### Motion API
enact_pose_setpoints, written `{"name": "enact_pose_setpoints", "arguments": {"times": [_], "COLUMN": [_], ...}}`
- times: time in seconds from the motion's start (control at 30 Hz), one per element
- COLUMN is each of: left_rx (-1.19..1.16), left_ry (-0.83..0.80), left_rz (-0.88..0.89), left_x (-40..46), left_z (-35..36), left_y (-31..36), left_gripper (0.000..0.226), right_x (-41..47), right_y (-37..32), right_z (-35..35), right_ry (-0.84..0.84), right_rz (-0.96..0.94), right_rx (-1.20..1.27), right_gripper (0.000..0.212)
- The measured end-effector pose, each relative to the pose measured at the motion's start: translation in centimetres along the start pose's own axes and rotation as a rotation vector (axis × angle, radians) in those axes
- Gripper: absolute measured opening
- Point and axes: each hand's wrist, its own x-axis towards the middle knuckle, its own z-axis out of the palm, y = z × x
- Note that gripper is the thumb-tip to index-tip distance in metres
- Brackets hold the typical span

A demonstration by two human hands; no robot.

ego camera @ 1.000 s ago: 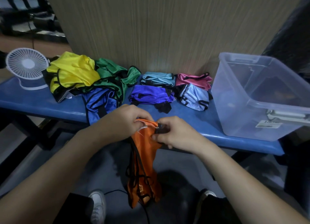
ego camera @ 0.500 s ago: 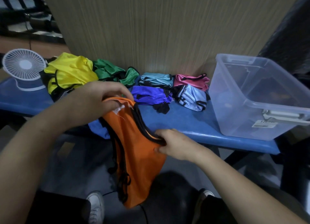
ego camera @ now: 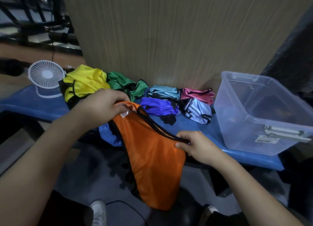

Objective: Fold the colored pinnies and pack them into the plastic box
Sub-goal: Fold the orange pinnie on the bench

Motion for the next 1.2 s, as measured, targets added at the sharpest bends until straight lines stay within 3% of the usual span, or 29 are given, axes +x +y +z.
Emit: {"name": "enact_pose_setpoints", "arguments": {"times": [0.17, 0.43, 0.63, 0.87, 1.2], "left_rx": [-0.03, 0.009, 0.053, 0.136, 0.089], "left_ry": [0.002, 0.158, 0.241, 0.223, 0.254], "left_rz": [0.065, 0.17, 0.236, 0.23, 0.274], "left_x": [-0.8, -0.8, 0.9, 6.5, 18.2], "left_z": [-1.5, -6.1, -11.3, -15.3, -14.8], "left_y": [1.8, 5.9, 9.1, 9.9, 7.2], "left_gripper": [0.023, 0.016, 0.015, 0.014, 0.014], "right_x": [-0.9, -3.0, -3.0, 1.5, 12.1], "right_y": [-1.3, -5.3, -9.1, -9.5, -5.9], "right_z": [-1.6, -6.4, -11.4, -15.9, -18.6], "right_ry": [0.071, 0.115, 0.25, 0.303, 0.33], "right_rz": [-0.029, -0.012, 0.018, 0.082, 0.159], "right_rx": [-0.032, -0.06, -0.045, 0.045, 0.11], "right_gripper": [0.011, 0.029, 0.017, 0.008, 0.009]}}
